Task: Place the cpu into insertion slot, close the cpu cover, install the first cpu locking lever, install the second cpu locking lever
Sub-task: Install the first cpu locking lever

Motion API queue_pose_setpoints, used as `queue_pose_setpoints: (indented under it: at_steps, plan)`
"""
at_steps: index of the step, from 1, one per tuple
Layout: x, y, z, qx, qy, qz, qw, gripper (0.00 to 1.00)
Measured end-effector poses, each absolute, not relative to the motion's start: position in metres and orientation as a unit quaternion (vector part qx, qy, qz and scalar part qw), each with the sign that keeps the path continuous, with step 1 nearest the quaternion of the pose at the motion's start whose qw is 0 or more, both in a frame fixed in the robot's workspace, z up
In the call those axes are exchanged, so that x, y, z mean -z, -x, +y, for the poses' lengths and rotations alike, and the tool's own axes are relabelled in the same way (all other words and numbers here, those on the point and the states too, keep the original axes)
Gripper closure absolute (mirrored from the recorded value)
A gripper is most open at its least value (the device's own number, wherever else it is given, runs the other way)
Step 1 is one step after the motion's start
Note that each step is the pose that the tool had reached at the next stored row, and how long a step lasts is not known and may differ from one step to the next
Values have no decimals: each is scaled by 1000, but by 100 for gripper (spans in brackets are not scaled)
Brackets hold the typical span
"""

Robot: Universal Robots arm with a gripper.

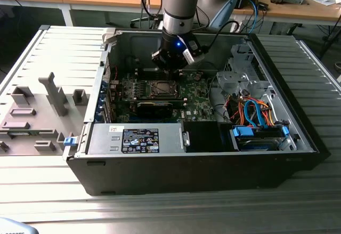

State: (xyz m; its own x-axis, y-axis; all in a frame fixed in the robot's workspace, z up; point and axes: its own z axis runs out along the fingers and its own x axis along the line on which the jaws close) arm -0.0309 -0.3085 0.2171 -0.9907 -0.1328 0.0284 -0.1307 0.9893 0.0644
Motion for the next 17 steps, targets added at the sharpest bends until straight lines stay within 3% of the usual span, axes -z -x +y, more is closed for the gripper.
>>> queue_pose_setpoints:
  at_steps: [3,5,17]
  plan:
    - [-218,31,-317,31,-66,-997,16,89]
    - [-219,31,-340,30,-66,-997,16,89]
    - [-246,31,-340,30,-66,-997,16,89]
